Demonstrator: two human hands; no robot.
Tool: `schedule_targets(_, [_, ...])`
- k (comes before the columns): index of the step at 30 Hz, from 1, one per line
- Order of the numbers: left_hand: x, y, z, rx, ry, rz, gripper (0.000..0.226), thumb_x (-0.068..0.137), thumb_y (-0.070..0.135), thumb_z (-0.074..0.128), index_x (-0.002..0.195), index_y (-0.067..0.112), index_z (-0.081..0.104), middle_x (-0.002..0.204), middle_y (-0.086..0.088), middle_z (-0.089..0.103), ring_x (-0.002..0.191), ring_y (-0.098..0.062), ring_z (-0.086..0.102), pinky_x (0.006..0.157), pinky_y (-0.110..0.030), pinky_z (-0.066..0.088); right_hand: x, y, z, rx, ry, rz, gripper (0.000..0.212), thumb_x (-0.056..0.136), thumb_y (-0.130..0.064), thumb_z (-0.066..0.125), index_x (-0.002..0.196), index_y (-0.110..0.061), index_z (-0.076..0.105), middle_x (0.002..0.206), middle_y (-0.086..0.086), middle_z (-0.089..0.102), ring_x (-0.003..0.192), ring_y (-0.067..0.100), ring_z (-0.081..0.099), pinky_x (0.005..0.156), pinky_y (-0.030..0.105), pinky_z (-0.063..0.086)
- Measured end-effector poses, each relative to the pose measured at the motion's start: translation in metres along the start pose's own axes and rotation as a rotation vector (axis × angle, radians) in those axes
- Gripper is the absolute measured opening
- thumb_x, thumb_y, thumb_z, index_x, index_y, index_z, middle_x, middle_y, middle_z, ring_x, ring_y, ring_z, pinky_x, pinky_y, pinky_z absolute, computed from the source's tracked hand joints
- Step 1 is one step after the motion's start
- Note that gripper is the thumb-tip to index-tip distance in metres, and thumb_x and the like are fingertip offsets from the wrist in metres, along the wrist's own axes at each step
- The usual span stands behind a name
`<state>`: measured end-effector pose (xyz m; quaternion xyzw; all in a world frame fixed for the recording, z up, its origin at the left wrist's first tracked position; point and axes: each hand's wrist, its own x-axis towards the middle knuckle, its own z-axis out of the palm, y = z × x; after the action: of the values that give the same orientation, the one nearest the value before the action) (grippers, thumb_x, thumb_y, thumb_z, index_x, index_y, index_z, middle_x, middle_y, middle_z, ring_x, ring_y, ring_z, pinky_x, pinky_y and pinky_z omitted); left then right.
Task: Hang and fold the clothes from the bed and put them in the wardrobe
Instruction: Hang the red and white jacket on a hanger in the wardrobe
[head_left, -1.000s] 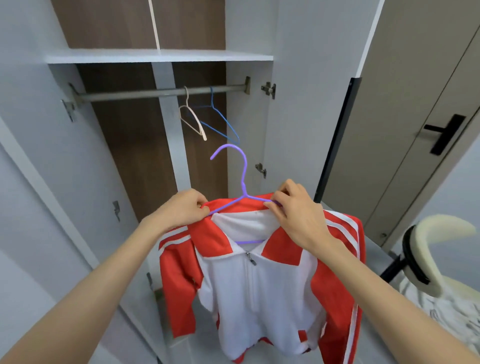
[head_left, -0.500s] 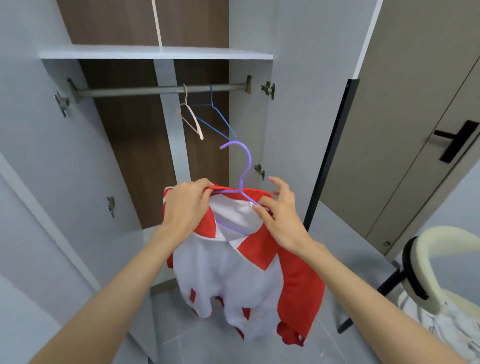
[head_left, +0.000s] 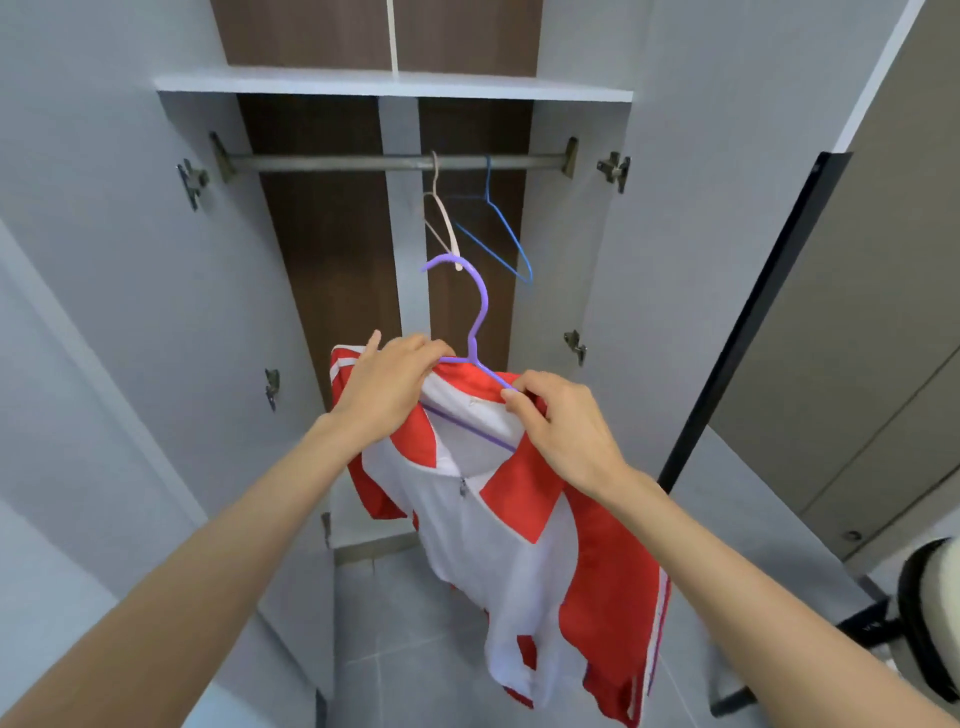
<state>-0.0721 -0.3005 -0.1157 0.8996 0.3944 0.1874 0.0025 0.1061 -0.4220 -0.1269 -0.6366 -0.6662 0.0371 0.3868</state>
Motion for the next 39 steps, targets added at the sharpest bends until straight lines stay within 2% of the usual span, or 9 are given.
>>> schedule_targets(4, [0.02, -0.036, 0.013, 0.091, -0.089, -0.089, 0.027, 0.101, 0.027, 0.04, 0.124, 0.021, 0.052, 0.12, -0.004, 0.051, 0.111, -0.022, 0.05, 0.085, -0.034, 0.041, 0.029, 0.002, 0.019, 0.028, -0.21, 0.033, 0.044, 0.092, -0.019, 0.055, 0.133, -0.031, 0.044, 0.068, -0.005, 0.051, 0.068, 0.014, 0.051, 0.069, 0.034, 0.039])
schedule_targets(7, [0.042, -0.067, 0.031, -0.004, -0.023, -0.208, 0.026, 0.099, 0.033, 0.045, 0.119, 0.021, 0.057, 0.12, -0.002, 0.05, 0.111, -0.021, 0.048, 0.077, -0.033, 0.039, 0.071, 0.005, 0.045, 0.078, -0.386, 0.214, 0.013, 0.093, -0.025, 0.056, 0.105, -0.021, 0.058, 0.07, -0.004, 0.055, 0.075, 0.021, 0.054, 0.065, 0.03, 0.036])
schedule_targets(9, [0.063, -0.094, 0.045, -0.145, 0.083, -0.318, 0.027, 0.093, 0.037, 0.056, 0.114, 0.02, 0.06, 0.118, -0.002, 0.052, 0.108, -0.02, 0.051, 0.079, -0.032, 0.044, 0.104, 0.012, 0.063, 0.167, -0.384, 0.281, 0.021, 0.094, -0.024, 0.055, 0.075, -0.015, 0.057, 0.065, -0.004, 0.051, 0.071, 0.02, 0.05, 0.062, 0.029, 0.034])
schedule_targets(13, [0.114, -0.149, 0.063, -0.527, 0.076, -0.512, 0.045, 0.093, 0.04, 0.056, 0.131, 0.016, 0.052, 0.122, -0.009, 0.061, 0.109, -0.024, 0.059, 0.095, -0.033, 0.044, 0.174, 0.031, 0.098, 0.346, -0.275, 0.444, 0.027, 0.093, -0.021, 0.054, 0.093, 0.005, 0.062, 0.072, 0.006, 0.053, 0.07, 0.02, 0.048, 0.067, 0.032, 0.036])
schedule_targets(23, [0.223, -0.262, 0.077, -0.688, -0.091, -0.573, 0.042, 0.094, 0.019, 0.054, 0.135, 0.01, 0.048, 0.128, -0.01, 0.059, 0.114, -0.025, 0.059, 0.091, -0.031, 0.048, 0.353, 0.054, 0.171, 1.069, -0.342, 0.735, 0.011, 0.092, -0.017, 0.061, 0.095, -0.014, 0.071, 0.091, 0.009, 0.075, 0.079, 0.021, 0.073, 0.062, 0.029, 0.058])
schedule_targets(27, [0.251, -0.295, 0.075, -0.7, -0.061, -0.581, 0.026, 0.097, 0.025, 0.049, 0.121, 0.019, 0.057, 0.111, 0.002, 0.062, 0.091, -0.009, 0.058, 0.073, -0.022, 0.049, 0.422, 0.061, 0.193, 1.06, -0.439, 0.696, 0.032, 0.092, -0.019, 0.061, 0.122, -0.007, 0.061, 0.121, 0.017, 0.064, 0.114, 0.033, 0.061, 0.098, 0.047, 0.049])
schedule_targets(30, [0.278, -0.308, 0.064, -0.739, -0.105, -0.547, 0.01, 0.096, 0.042, 0.049, 0.101, 0.035, 0.053, 0.099, 0.015, 0.057, 0.084, -0.001, 0.056, 0.062, -0.015, 0.042, 0.469, 0.065, 0.215, 1.091, -0.464, 0.695, 0.025, 0.095, -0.015, 0.057, 0.118, -0.007, 0.061, 0.111, 0.013, 0.065, 0.107, 0.027, 0.062, 0.092, 0.043, 0.053])
schedule_targets(34, [0.311, -0.313, 0.055, -0.835, -0.223, -0.503, 0.038, 0.081, 0.069, 0.046, 0.088, 0.033, 0.059, 0.081, 0.022, 0.063, 0.079, 0.001, 0.061, 0.064, -0.018, 0.044, 0.522, 0.074, 0.238, 1.199, -0.496, 0.715, 0.019, 0.097, -0.011, 0.05, 0.114, -0.008, 0.057, 0.101, 0.01, 0.058, 0.098, 0.021, 0.057, 0.093, 0.038, 0.049])
schedule_targets(39, [0.348, -0.326, 0.075, -0.82, -0.327, -0.419, 0.029, 0.091, 0.023, 0.063, 0.065, 0.033, 0.056, 0.055, 0.023, 0.062, 0.051, 0.012, 0.059, 0.045, -0.003, 0.04, 0.569, 0.085, 0.263, 1.162, -0.556, 0.731, 0.011, 0.097, -0.009, 0.051, 0.1, -0.011, 0.061, 0.093, 0.008, 0.063, 0.088, 0.019, 0.063, 0.08, 0.033, 0.055])
